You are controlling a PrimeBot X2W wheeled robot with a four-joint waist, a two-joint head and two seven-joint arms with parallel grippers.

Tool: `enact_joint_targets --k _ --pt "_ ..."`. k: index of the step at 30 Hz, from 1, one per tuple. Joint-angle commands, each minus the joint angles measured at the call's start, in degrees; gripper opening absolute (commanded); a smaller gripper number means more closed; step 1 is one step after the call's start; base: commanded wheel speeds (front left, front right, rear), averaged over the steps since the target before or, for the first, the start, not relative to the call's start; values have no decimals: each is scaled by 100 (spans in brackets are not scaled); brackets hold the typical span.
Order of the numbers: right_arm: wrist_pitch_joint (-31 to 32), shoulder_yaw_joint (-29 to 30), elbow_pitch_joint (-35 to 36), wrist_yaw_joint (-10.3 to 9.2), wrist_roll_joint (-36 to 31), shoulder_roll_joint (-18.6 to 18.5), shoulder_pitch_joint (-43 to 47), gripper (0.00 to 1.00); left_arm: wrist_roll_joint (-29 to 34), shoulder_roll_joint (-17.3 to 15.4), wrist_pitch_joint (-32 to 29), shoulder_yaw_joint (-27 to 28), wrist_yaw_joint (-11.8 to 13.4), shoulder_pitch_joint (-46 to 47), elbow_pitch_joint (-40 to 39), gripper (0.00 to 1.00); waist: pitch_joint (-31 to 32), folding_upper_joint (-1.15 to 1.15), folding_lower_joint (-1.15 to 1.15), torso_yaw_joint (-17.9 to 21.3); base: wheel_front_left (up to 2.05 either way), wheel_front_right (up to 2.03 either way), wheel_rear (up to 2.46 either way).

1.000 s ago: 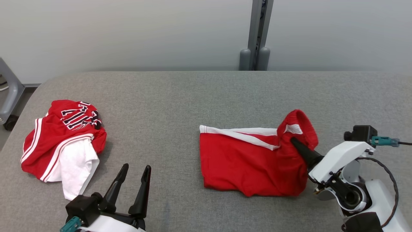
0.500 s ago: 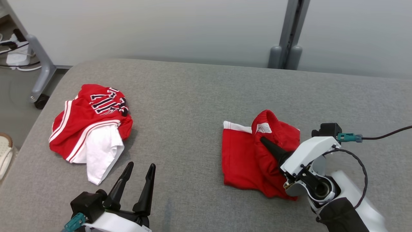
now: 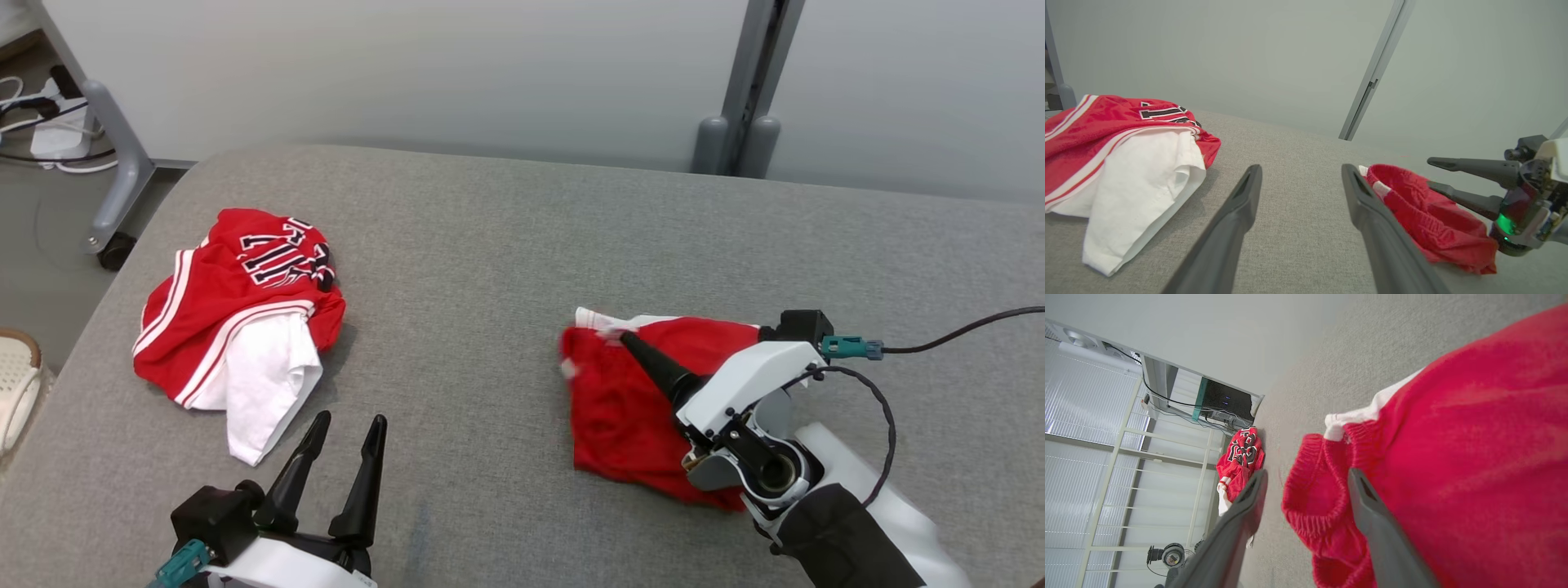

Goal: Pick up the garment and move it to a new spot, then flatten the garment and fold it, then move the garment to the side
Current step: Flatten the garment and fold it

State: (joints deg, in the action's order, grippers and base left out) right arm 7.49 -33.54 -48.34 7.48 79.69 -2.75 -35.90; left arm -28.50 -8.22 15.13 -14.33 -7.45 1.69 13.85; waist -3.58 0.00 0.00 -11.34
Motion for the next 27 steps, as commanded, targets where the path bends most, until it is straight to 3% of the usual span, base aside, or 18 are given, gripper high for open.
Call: enact_joint_targets --k 1,6,13,17,21,27 --pt "-83 -68 73 3 98 -28 -63 100 16 -30 1 37 -7 28 3 100 34 0 0 79 0 0 0" --pt "-436 -142 422 3 102 -60 -90 100 56 -9 1 113 -7 -44 -26 100 101 0 0 307 0 0 0" --pt "-1197 -4 1227 3 -305 -779 320 100 101 45 1 222 -7 -129 -111 100 222 0 0 519 0 0 0" --pt "-1780 -1 1703 3 -894 -1318 633 100 162 69 1 401 -7 -197 -215 100 284 0 0 608 0 0 0" --pt "-2102 168 2016 3 -1447 -1589 960 100 305 113 1 673 -6 -252 -276 100 318 0 0 714 0 0 0" --pt "-2271 961 2394 3 -2758 -1551 1554 100 480 197 0 988 -6 -225 -358 100 292 0 0 813 0 0 0"
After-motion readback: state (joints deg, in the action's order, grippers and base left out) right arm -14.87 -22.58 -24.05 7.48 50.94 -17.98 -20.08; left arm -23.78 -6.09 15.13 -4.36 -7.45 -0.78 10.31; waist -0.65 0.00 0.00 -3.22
